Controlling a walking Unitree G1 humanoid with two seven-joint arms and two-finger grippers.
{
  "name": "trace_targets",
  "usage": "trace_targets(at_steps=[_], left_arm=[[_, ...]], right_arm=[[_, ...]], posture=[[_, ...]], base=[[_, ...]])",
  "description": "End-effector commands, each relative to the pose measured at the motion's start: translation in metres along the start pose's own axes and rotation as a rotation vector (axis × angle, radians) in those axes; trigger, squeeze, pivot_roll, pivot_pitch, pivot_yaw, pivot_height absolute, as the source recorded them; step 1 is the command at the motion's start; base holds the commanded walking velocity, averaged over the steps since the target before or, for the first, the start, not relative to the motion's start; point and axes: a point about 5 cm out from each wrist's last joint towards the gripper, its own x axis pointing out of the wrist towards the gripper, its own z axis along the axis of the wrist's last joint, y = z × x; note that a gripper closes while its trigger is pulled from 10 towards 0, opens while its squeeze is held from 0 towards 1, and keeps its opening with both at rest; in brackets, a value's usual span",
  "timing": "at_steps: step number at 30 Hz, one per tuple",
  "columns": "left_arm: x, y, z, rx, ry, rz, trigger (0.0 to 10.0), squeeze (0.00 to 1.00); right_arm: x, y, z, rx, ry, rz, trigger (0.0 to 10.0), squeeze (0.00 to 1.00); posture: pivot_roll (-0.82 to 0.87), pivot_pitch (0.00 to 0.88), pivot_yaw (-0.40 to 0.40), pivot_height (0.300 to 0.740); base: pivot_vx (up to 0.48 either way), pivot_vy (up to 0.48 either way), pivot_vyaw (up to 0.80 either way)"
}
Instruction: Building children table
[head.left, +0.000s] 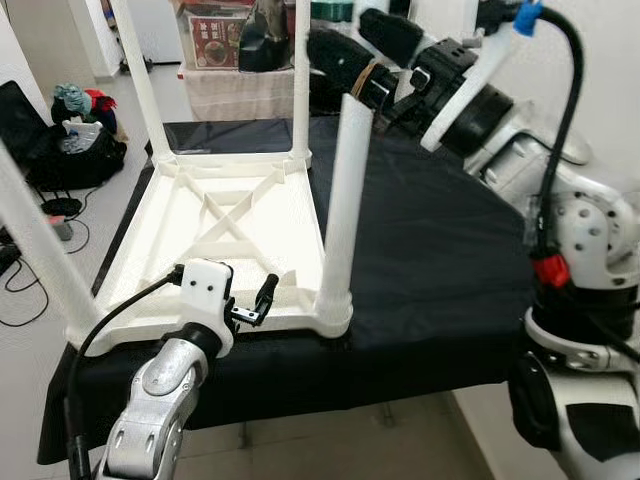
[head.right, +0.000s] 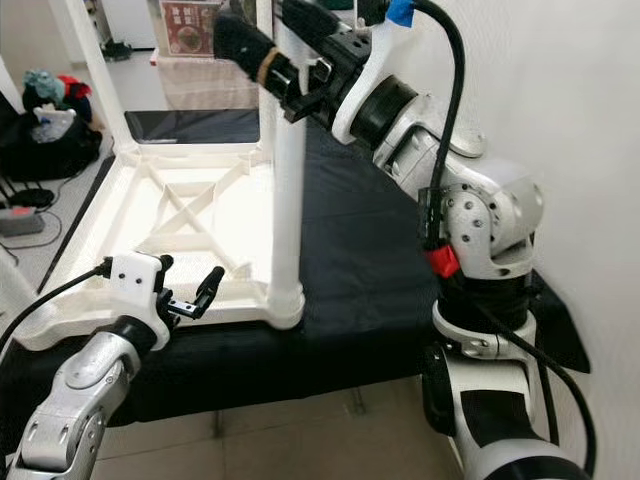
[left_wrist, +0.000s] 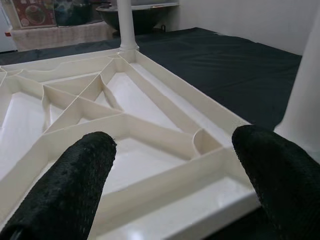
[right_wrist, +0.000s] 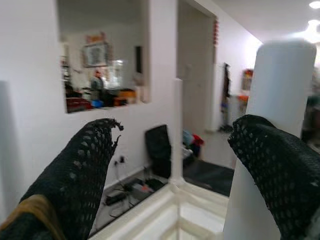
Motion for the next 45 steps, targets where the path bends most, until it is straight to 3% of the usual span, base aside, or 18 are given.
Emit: trace_targets(at_steps=[1, 4, 11, 21, 29, 30, 31, 32, 33, 34, 45], left_arm=[[0.0, 0.0, -0.002, -0.004, 0.006, 0.007, 10.0, 0.0], [0.001, 0.0, -0.002, -0.007, 0.006, 0.007, 10.0, 0.0], [0.0, -0.001, -0.002, -0.011, 0.004, 0.009, 10.0, 0.0], [0.0, -0.001, -0.002, -0.011, 0.003, 0.011, 10.0, 0.0], [-0.002, -0.003, -0.001, -0.015, 0.003, 0.012, 10.0, 0.0], [-0.002, -0.003, 0.0, -0.016, 0.003, 0.013, 10.0, 0.0], [-0.002, -0.003, 0.0, -0.016, 0.003, 0.013, 10.0, 0.0], [-0.003, -0.003, 0.0, -0.019, 0.003, 0.016, 10.0, 0.0], [-0.003, -0.003, 0.0, -0.019, 0.003, 0.016, 10.0, 0.0], [-0.003, -0.003, 0.0, -0.021, 0.003, 0.018, 10.0, 0.0], [-0.006, -0.004, -0.002, -0.034, 0.01, 0.015, 10.0, 0.0]], right_arm=[[-0.002, -0.01, 0.0, -0.01, 0.025, -0.07, 10.0, 0.0], [-0.002, -0.018, -0.002, -0.048, 0.047, -0.166, 10.0, 0.0], [0.0, -0.03, -0.001, -0.032, 0.037, -0.279, 10.0, 0.0], [0.002, -0.036, -0.004, -0.029, 0.034, -0.33, 10.0, 0.0], [0.022, -0.04, 0.005, -0.01, -0.043, -0.372, 10.0, 0.0], [0.025, -0.043, 0.008, -0.006, -0.055, -0.379, 7.6, 0.0], [0.025, -0.043, 0.008, -0.006, -0.055, -0.379, 7.6, 0.0], [0.026, -0.045, 0.012, -0.004, -0.068, -0.389, 2.9, 0.0], [0.026, -0.045, 0.012, -0.004, -0.068, -0.389, 2.9, 0.0], [0.026, -0.046, 0.014, 0.001, -0.078, -0.393, 0.0, 0.0], [0.023, -0.044, 0.014, 0.004, -0.036, -0.366, 0.0, 0.0]], posture=[[-0.11, 0.0, -0.039, 0.74], [-0.11, 0.0, -0.037, 0.74], [-0.11, 0.0, -0.043, 0.74], [-0.11, 0.0, -0.044, 0.74], [-0.09, 0.0, -0.056, 0.74], [-0.08, 0.0, -0.058, 0.74], [-0.08, 0.0, -0.058, 0.74], [-0.08, 0.0, -0.059, 0.74], [-0.08, 0.0, -0.059, 0.74], [-0.08, 0.0, -0.061, 0.74], [-0.1, 0.0, -0.064, 0.74]], base=[[0.0, 0.0, 0.0], [0.0, 0.0, 0.0], [0.0, 0.0, 0.0], [0.0, 0.0, 0.0], [0.0, 0.0, 0.0], [0.0, 0.0, 0.0], [0.0, 0.0, 0.0], [0.0, 0.0, 0.0], [0.0, 0.0, 0.0], [0.0, 0.0, 0.0], [0.0, 0.0, 0.0]])
